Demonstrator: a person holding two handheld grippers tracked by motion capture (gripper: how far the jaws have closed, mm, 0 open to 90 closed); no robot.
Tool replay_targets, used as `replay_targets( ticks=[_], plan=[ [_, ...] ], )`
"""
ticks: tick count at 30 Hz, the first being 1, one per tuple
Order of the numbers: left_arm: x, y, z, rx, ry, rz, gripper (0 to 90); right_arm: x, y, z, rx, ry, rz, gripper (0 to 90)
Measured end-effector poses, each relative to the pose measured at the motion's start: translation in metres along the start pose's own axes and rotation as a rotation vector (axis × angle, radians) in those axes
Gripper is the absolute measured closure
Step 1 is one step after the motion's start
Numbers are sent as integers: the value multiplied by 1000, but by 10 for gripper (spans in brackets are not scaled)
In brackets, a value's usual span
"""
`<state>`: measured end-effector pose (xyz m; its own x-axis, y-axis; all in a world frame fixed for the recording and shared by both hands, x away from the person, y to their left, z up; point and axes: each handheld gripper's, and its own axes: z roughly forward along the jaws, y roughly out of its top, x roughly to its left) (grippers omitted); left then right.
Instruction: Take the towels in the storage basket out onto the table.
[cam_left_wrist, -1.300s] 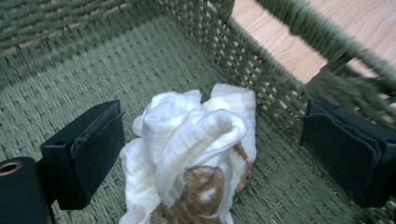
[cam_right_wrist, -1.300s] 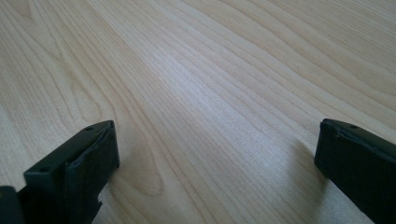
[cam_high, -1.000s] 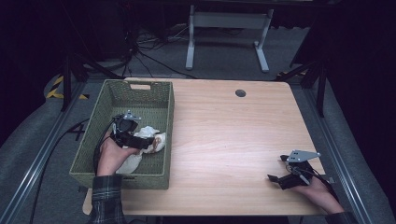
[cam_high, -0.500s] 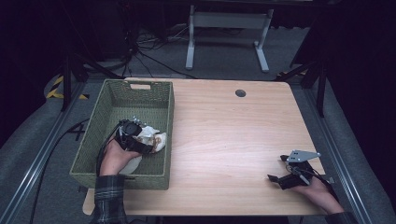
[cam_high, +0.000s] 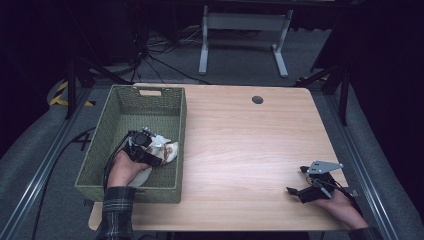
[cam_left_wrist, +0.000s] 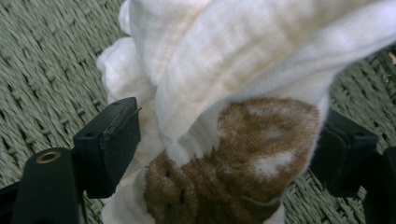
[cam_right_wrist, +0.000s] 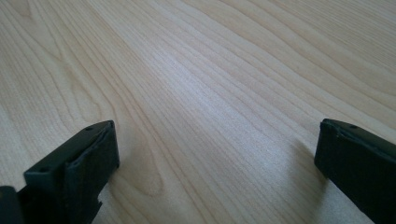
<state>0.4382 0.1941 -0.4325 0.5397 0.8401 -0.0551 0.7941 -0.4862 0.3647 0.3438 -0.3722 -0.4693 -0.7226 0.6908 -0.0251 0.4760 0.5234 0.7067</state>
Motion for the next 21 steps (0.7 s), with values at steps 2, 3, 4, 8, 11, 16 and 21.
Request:
replay_targets(
  ticks=[2, 3, 4, 8, 11, 16, 21],
  plan=[
    [0, -1, 1, 18, 1, -11, 245, 0, 0, 0, 0, 0, 0, 1],
    [0, -1, 1, 25, 6, -7, 263, 0, 0, 0, 0, 0, 0, 1],
    [0, -1, 2, 32, 4, -9, 280, 0, 0, 0, 0, 0, 0, 1],
    [-1, -1, 2, 50, 6, -19, 392, 0, 0, 0, 0, 0, 0, 1],
    [-1, -1, -2, 65, 21, -36, 504, 0, 0, 0, 0, 0, 0, 1],
    [2, -2, -9, 46, -15, -69, 712, 0, 0, 0, 0, 0, 0, 1],
    [1, -2, -20, -55, -38, -72, 769, 0, 0, 0, 0, 0, 0, 1]
  ],
)
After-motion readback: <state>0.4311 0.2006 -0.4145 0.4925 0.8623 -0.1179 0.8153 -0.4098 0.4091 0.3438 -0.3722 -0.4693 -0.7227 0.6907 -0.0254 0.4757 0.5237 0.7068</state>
